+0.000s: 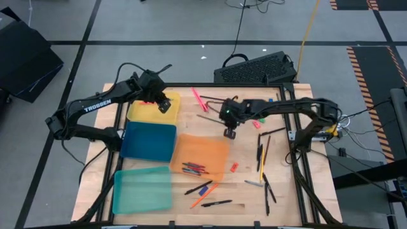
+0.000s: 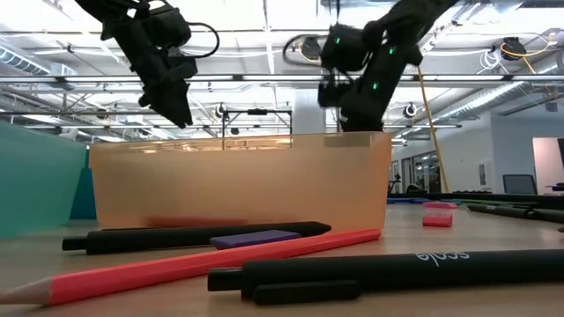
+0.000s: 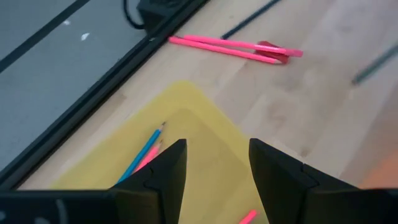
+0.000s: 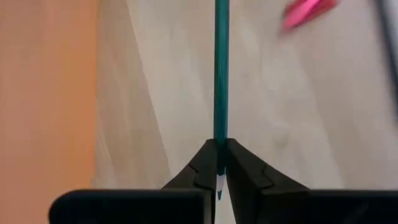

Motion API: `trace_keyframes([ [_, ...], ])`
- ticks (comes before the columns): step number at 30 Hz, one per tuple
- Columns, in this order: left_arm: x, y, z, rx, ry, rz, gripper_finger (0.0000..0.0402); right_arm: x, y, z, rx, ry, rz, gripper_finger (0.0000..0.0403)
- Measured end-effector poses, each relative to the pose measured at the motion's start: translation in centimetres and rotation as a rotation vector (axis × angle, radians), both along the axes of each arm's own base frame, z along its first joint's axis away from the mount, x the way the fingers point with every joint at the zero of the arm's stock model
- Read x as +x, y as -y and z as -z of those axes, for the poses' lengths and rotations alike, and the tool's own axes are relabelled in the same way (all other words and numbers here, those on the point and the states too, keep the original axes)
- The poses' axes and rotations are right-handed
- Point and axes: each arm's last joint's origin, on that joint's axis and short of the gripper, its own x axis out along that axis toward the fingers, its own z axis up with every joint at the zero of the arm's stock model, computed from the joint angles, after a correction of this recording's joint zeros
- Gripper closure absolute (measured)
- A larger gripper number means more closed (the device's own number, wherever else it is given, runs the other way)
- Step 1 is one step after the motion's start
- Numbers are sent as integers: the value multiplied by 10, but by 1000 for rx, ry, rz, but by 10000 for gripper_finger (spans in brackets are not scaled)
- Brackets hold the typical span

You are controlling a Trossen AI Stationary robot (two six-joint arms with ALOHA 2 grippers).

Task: Sort crayons/erasers/pens/pencils in bins
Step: Put the green pencil into yellow bin

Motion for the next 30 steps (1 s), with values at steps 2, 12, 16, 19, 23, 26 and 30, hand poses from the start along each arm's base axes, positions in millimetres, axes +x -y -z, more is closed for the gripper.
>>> trace_keyframes([
  [2,3,0,-2,5,35,35,224,-2,3,-17,-14,96,31,388],
  [12,32,5,-30,70,434,257,224,-1,7,-98,-130,674,71,388],
  [16,43,12,-45,113,592,300,224,2,8,-111,-128,818,93,388],
  [19,49,17,-55,132,686,313,224,4,8,-119,-123,901,77,388],
  [23,54,23,-65,140,788,326,211,4,8,-124,-119,949,78,388],
  [26,57,27,-71,138,854,334,182,4,8,-125,-122,957,78,388],
  [30,63,30,-72,150,896,354,135,6,8,-124,-120,965,77,388],
])
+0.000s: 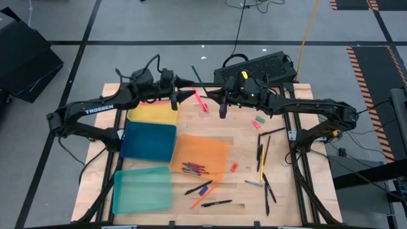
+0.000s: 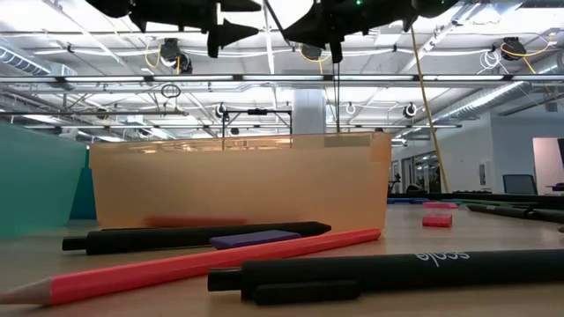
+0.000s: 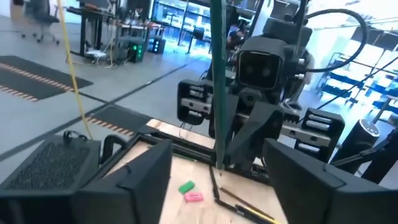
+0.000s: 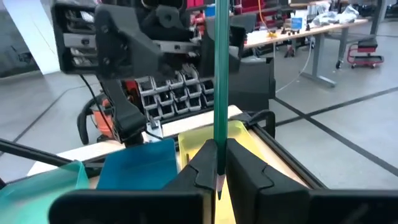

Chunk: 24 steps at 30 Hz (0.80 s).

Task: Sort crayons/erasers/pens/pencils in bins
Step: Put the green pencil into yellow bin

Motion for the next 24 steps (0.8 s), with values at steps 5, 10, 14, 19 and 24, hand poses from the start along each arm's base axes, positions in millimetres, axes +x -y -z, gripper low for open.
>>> trace_keyframes([
  [5,14,0,5,17,47,21,115,8,1,0,17,80,-46,388],
  [10,22,0,9,17,69,31,142,13,2,5,37,85,-42,388],
  [14,22,-1,7,30,79,26,189,13,2,5,37,86,-41,388],
  [19,20,-4,4,44,112,15,298,13,2,5,36,86,-41,388],
  [24,23,-4,8,29,101,34,386,13,3,7,36,73,-35,388],
])
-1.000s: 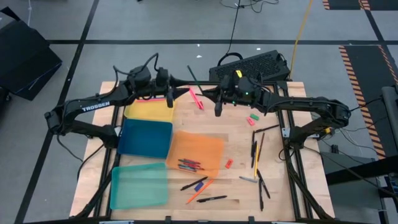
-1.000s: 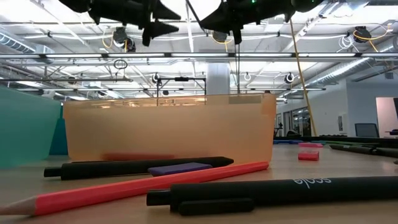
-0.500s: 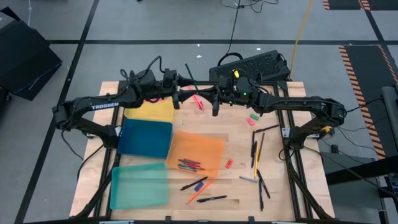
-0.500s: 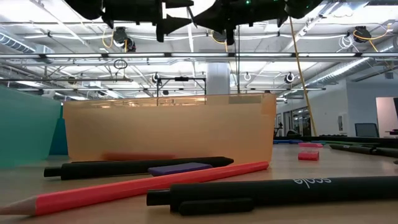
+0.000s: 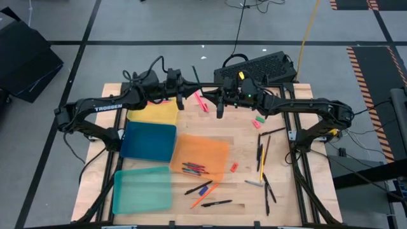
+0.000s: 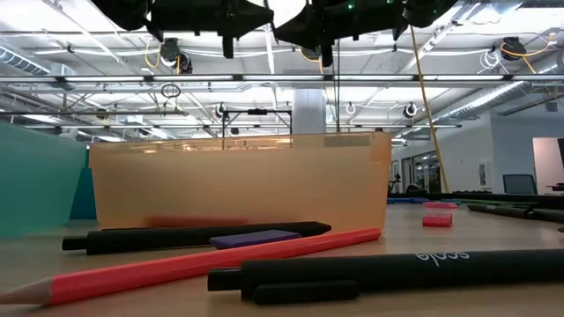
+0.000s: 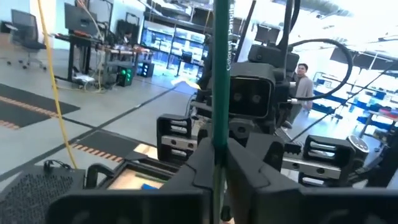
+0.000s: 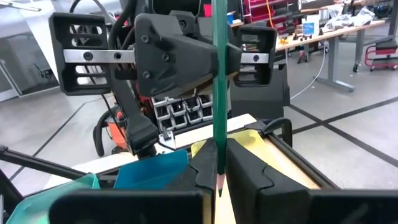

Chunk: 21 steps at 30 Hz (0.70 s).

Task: Sort crayons/erasers/pens/pencils in bins
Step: Put the green pencil into yellow bin

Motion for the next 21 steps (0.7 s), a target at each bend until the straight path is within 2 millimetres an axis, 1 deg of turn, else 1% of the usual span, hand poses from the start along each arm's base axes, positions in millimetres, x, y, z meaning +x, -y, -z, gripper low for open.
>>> trace_keyframes([
  [3,0,0,0,2,1,-4,377,0,1,0,-5,1,20,385],
  [6,0,0,0,-15,-2,-9,375,-1,2,0,-5,-1,27,373],
  [9,-2,-2,1,-23,-25,-17,389,-1,2,0,-6,-10,29,345],
  [12,-12,-9,2,-22,-86,-61,389,-2,2,6,20,-75,30,307],
  [14,-23,-14,4,-29,-161,-129,386,-3,2,13,53,-151,32,282],
  [17,-42,-21,11,-32,-321,-230,386,-5,1,15,97,-283,34,252],
  [19,-58,-25,20,-26,-481,-321,389,-7,1,14,91,-366,48,239],
  [21,-72,-30,34,-20,-683,-416,389,-8,1,13,60,-433,65,232],
])
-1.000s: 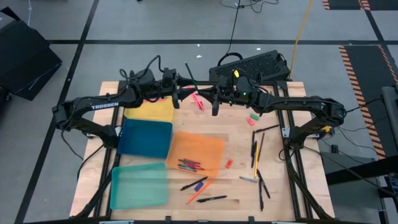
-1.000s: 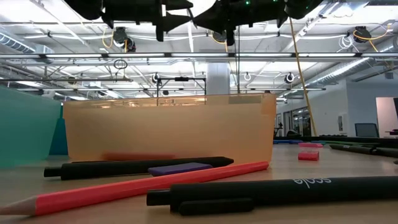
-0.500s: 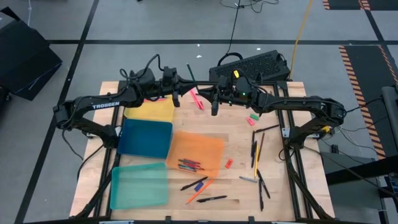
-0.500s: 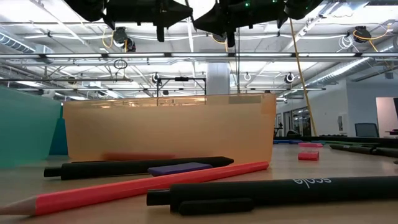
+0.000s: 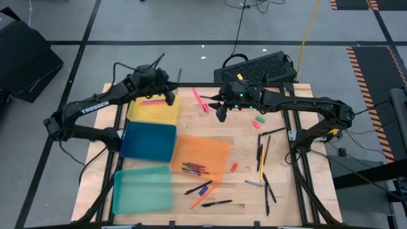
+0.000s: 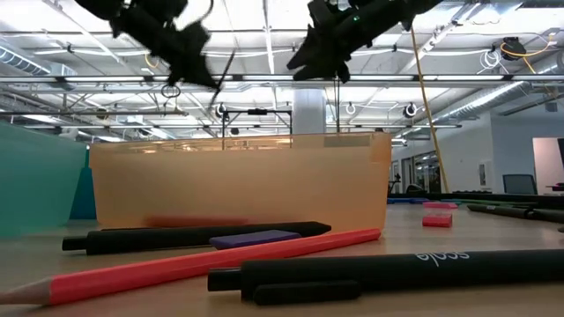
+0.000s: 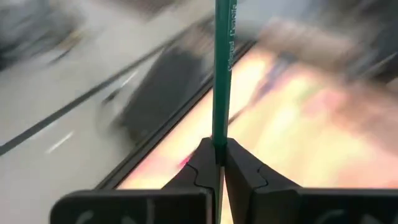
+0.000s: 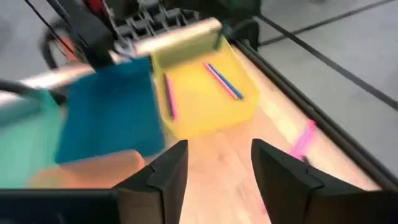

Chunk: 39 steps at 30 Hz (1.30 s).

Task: Sort crayons/erasers/pens/pencils in bins
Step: Put the green pencil into yellow bin, then put the pink pencil into yellow bin

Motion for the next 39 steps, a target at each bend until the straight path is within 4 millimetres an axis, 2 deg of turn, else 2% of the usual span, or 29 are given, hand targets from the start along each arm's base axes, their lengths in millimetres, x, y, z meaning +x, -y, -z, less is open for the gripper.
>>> trace_keyframes([
  [3,-17,-7,26,-52,-319,-86,385,0,0,-3,-20,-17,-9,230],
  [8,-23,-15,62,-102,-689,-51,387,-2,5,-2,-13,-17,8,230],
  [16,-11,-26,115,-139,-1050,64,377,4,15,22,95,-112,74,230],
  [21,-4,-27,134,-149,-1143,79,366,17,16,51,120,-204,76,230],
  [26,2,-22,137,-138,-1150,93,313,38,21,85,112,-315,118,230],
  [29,1,-19,132,-112,-1158,85,267,59,24,96,117,-345,113,230],
  [34,-4,-15,115,-77,-1132,44,196,94,26,106,117,-439,246,230],
  [39,-14,-11,90,-27,-1044,-2,161,122,33,101,175,-477,352,230],
])
